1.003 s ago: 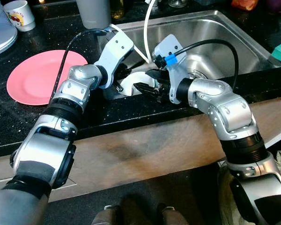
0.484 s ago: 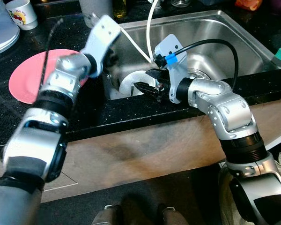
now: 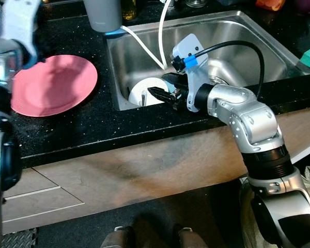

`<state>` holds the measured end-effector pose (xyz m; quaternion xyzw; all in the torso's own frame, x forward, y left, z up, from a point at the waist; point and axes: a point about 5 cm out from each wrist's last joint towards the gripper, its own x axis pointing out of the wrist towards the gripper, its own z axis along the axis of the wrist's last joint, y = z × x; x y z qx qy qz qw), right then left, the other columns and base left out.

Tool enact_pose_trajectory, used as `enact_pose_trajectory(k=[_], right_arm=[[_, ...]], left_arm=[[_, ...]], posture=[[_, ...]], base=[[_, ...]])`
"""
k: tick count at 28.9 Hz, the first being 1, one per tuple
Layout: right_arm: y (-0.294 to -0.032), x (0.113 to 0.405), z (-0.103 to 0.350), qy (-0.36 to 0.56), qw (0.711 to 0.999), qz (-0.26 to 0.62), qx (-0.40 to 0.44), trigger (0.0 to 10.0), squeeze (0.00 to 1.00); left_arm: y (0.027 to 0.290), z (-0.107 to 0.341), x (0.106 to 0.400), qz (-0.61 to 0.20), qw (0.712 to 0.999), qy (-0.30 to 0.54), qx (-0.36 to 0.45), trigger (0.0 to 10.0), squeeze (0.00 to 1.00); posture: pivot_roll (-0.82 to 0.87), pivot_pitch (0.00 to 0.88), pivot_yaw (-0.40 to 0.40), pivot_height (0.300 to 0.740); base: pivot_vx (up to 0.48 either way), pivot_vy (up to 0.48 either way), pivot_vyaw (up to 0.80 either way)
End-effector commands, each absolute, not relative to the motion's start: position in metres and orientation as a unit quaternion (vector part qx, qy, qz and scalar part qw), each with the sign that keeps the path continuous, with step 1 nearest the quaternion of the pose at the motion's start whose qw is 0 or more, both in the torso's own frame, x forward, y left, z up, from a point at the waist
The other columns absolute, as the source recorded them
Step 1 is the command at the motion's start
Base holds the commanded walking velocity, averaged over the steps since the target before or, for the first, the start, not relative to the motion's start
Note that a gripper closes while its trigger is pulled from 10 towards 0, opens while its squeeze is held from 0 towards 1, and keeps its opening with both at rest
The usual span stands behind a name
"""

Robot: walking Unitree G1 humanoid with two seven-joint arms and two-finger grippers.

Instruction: Kitchen organization

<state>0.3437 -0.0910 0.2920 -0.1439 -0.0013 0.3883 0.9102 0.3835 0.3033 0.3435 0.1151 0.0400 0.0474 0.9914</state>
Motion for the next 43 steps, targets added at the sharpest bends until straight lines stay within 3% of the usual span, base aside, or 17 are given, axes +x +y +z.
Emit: enact_pose_trajectory(k=[1, 8, 9, 10, 19, 27, 34, 40, 41, 42, 43], right_arm=[[-0.088, 0.343, 0.291, -0.002, 0.907, 0.395, -0.144, 10.0, 0.00], [-0.087, 0.343, 0.290, 0.001, 0.906, 0.397, -0.146, 10.0, 0.00], [-0.088, 0.343, 0.290, 0.001, 0.906, 0.398, -0.145, 10.0, 0.00], [-0.088, 0.343, 0.289, 0.001, 0.906, 0.398, -0.145, 10.0, 0.00], [-0.088, 0.342, 0.288, 0.003, 0.905, 0.399, -0.147, 10.0, 0.00], [-0.087, 0.341, 0.289, 0.000, 0.904, 0.400, -0.152, 10.0, 0.00], [-0.088, 0.341, 0.290, -0.003, 0.904, 0.398, -0.154, 10.0, 0.00], [-0.088, 0.341, 0.292, -0.006, 0.905, 0.396, -0.154, 10.0, 0.00], [-0.088, 0.341, 0.292, -0.007, 0.905, 0.396, -0.154, 10.0, 0.00], [-0.088, 0.341, 0.292, -0.007, 0.905, 0.396, -0.154, 10.0, 0.00], [-0.088, 0.341, 0.292, -0.008, 0.905, 0.396, -0.153, 10.0, 0.00]], left_arm=[[0.325, 0.336, 0.373, 0.081, 0.992, 0.062, 0.077, 10.0, 1.00], [0.353, 0.318, 0.356, 0.102, 0.985, 0.130, 0.050, 10.0, 1.00], [0.357, 0.317, 0.353, 0.107, 0.985, 0.133, 0.034, 10.0, 0.56], [0.361, 0.314, 0.350, 0.111, 0.984, 0.139, 0.022, 10.0, 0.00], [0.367, 0.301, 0.339, 0.114, 0.975, 0.188, -0.020, 10.0, 0.00], [0.347, 0.279, 0.343, 0.055, 0.967, 0.241, -0.063, 10.0, 0.00], [0.330, 0.273, 0.350, 0.015, 0.965, 0.239, -0.104, 10.0, 0.00], [0.316, 0.281, 0.360, -0.006, 0.967, 0.182, -0.179, 10.0, 0.00], [0.315, 0.281, 0.361, -0.006, 0.967, 0.177, -0.184, 7.0, 0.00], [0.314, 0.282, 0.361, -0.006, 0.967, 0.175, -0.184, 7.0, 0.00], [0.314, 0.282, 0.362, -0.002, 0.967, 0.168, -0.191, 0.0, 0.00]], posture=[[0.05, 0.211, 0.031, 0.740], [0.05, 0.213, 0.034, 0.740], [0.05, 0.212, 0.035, 0.740], [0.05, 0.212, 0.035, 0.740], [0.05, 0.205, 0.037, 0.740], [0.05, 0.202, 0.037, 0.740], [0.04, 0.198, 0.039, 0.740], [0.03, 0.200, 0.040, 0.740], [0.03, 0.201, 0.040, 0.740], [0.03, 0.201, 0.040, 0.740], [0.04, 0.202, 0.039, 0.740]], base=[[0.000, 0.000, 0.00], [0.000, 0.000, 0.00], [0.000, 0.000, 0.00], [0.000, 0.000, 0.00], [0.000, 0.000, 0.00], [0.000, 0.000, 0.00], [0.000, 0.000, 0.00], [0.000, 0.000, 0.00], [0.000, 0.000, 0.00], [0.000, 0.000, 0.00], [0.000, 0.000, 0.00]])
